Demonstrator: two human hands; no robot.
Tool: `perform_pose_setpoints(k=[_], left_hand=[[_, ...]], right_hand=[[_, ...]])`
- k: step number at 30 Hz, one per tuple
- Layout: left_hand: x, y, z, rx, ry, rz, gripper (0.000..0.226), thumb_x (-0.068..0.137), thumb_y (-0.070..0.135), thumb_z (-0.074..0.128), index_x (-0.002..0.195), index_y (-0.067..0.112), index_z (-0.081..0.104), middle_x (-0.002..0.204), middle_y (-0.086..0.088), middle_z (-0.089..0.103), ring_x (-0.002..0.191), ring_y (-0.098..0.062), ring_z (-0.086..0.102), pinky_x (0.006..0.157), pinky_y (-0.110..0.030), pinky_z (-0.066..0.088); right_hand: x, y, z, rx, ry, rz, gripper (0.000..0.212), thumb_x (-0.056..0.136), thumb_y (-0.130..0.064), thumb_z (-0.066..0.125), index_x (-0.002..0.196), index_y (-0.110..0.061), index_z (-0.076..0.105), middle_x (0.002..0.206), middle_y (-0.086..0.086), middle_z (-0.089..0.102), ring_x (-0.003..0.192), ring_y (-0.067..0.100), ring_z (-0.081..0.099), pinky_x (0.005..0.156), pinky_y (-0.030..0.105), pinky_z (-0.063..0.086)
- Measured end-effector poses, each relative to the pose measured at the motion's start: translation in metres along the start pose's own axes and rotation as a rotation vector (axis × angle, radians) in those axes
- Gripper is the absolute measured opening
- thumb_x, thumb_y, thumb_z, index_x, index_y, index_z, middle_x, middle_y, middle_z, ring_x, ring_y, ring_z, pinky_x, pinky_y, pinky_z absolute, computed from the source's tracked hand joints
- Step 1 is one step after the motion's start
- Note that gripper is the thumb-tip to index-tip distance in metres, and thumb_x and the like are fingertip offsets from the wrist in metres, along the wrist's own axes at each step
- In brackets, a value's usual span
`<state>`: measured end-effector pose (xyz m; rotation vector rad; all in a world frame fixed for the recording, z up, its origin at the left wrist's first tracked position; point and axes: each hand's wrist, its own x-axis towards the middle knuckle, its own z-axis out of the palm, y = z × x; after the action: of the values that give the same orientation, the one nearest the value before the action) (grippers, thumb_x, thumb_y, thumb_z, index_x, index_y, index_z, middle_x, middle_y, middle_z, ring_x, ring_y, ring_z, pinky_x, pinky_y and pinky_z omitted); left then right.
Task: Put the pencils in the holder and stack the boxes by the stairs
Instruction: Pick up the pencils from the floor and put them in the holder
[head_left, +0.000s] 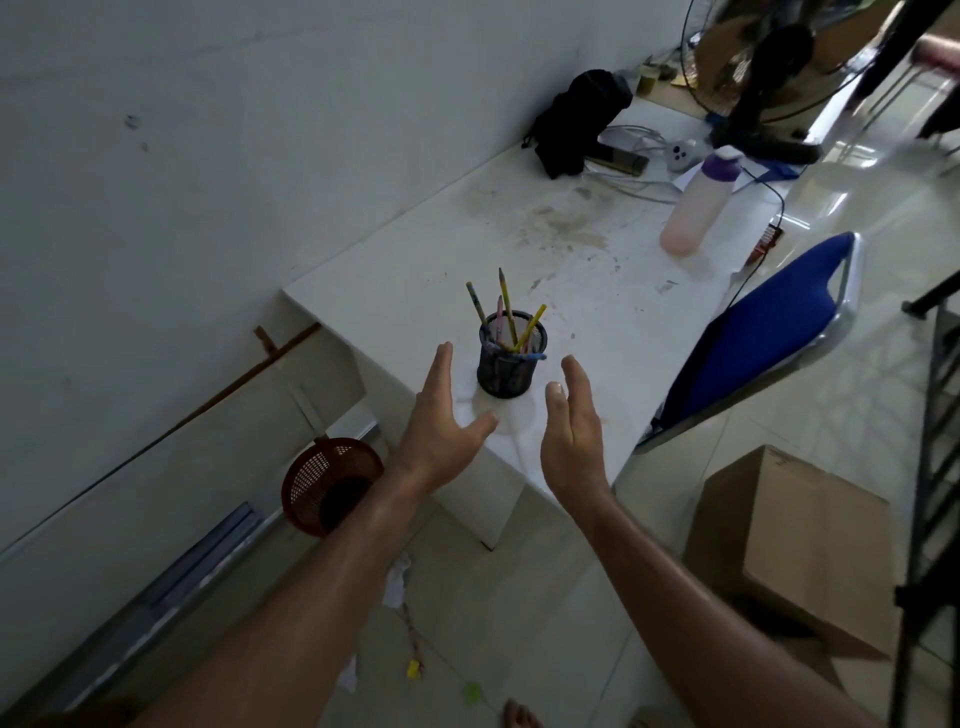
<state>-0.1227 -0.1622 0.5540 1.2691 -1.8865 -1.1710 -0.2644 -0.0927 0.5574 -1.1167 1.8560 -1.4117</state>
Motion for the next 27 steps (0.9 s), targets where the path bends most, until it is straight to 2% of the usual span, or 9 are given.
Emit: perform_pose_setpoints(k=[5,9,12,16,19,20,22,25,27], left_hand=[[-0.056,-0.016,-0.012,0.088,0.009,0.081,0.094,0.086,0.030,0.069,0.155,0.021,0.006,0.163,0.004,0.005,0.146,-0.003,0.005,0.118,-0.027,0.014],[-0.098,-0.051,-0.017,0.138,-0.025,0.040,0.092,0.086,0.034,0.069,0.155,0.017,0.010,0.163,-0.001,0.010,0.148,-0.010,0.009,0.119,-0.032,0.018],[-0.124,-0.090,-0.012,0.126,-0.029,-0.018,0.089,0.086,0.033,0.069,0.154,0.017,0.015,0.161,-0.001,0.016,0.144,-0.006,0.015,0.113,-0.022,0.019],[-0.151,-0.148,0.006,0.117,-0.005,-0.087,0.083,0.083,0.023,0.072,0.151,0.010,0.026,0.156,-0.007,0.026,0.142,-0.017,0.026,0.115,-0.027,0.023],[-0.178,-0.201,0.032,0.107,0.022,-0.137,0.077,0.082,0.023,0.070,0.147,0.007,0.032,0.146,-0.003,0.034,0.125,-0.001,0.032,0.100,-0.001,0.020],[-0.188,-0.221,0.042,0.114,0.043,-0.137,0.075,0.080,0.027,0.068,0.145,0.006,0.036,0.138,0.001,0.036,0.115,0.004,0.032,0.093,0.001,0.020],[-0.202,-0.256,0.058,0.140,0.058,-0.143,0.071,0.077,0.030,0.065,0.139,0.006,0.042,0.130,0.004,0.039,0.111,0.002,0.035,0.094,-0.007,0.024],[-0.224,-0.323,0.091,0.168,0.036,-0.152,0.061,0.078,0.015,0.073,0.133,0.003,0.049,0.132,-0.011,0.048,0.119,-0.020,0.048,0.099,-0.023,0.034],[-0.237,-0.365,0.111,0.164,0.007,-0.185,0.059,0.079,0.011,0.074,0.132,0.005,0.050,0.131,-0.014,0.048,0.119,-0.024,0.048,0.102,-0.033,0.037]], right_hand=[[-0.068,0.002,0.016,-0.065,0.001,-0.041,0.054,0.102,-0.039,0.040,0.151,-0.018,0.029,0.148,-0.004,0.042,0.134,0.005,0.039,0.109,0.026,0.035],[-0.115,0.021,0.033,-0.093,-0.022,-0.035,0.053,0.101,-0.036,0.045,0.149,-0.017,0.032,0.147,-0.003,0.043,0.134,0.001,0.037,0.106,0.011,0.029],[-0.145,0.052,0.045,-0.107,-0.056,0.000,0.051,0.101,-0.034,0.047,0.147,-0.014,0.036,0.146,-0.001,0.044,0.134,0.003,0.038,0.110,0.020,0.032],[-0.172,0.109,0.061,-0.146,-0.115,0.028,0.047,0.100,-0.027,0.052,0.143,-0.012,0.042,0.143,0.002,0.048,0.131,0.008,0.043,0.110,0.026,0.036],[-0.194,0.166,0.076,-0.151,-0.169,0.057,0.045,0.098,-0.022,0.055,0.141,-0.010,0.045,0.139,0.003,0.051,0.128,0.012,0.047,0.110,0.034,0.039],[-0.202,0.188,0.082,-0.159,-0.188,0.064,0.045,0.098,-0.022,0.055,0.140,-0.009,0.046,0.139,0.003,0.052,0.127,0.013,0.048,0.109,0.035,0.039],[-0.216,0.227,0.092,-0.184,-0.212,0.069,0.043,0.097,-0.022,0.056,0.137,-0.009,0.050,0.135,0.003,0.054,0.124,0.013,0.050,0.108,0.036,0.040],[-0.239,0.299,0.108,-0.232,-0.251,0.044,0.031,0.095,-0.015,0.059,0.125,-0.009,0.058,0.125,0.003,0.059,0.116,0.013,0.054,0.102,0.038,0.045],[-0.250,0.344,0.118,-0.251,-0.265,0.038,0.027,0.092,-0.011,0.061,0.120,-0.009,0.061,0.120,0.003,0.061,0.112,0.014,0.056,0.100,0.039,0.047]])
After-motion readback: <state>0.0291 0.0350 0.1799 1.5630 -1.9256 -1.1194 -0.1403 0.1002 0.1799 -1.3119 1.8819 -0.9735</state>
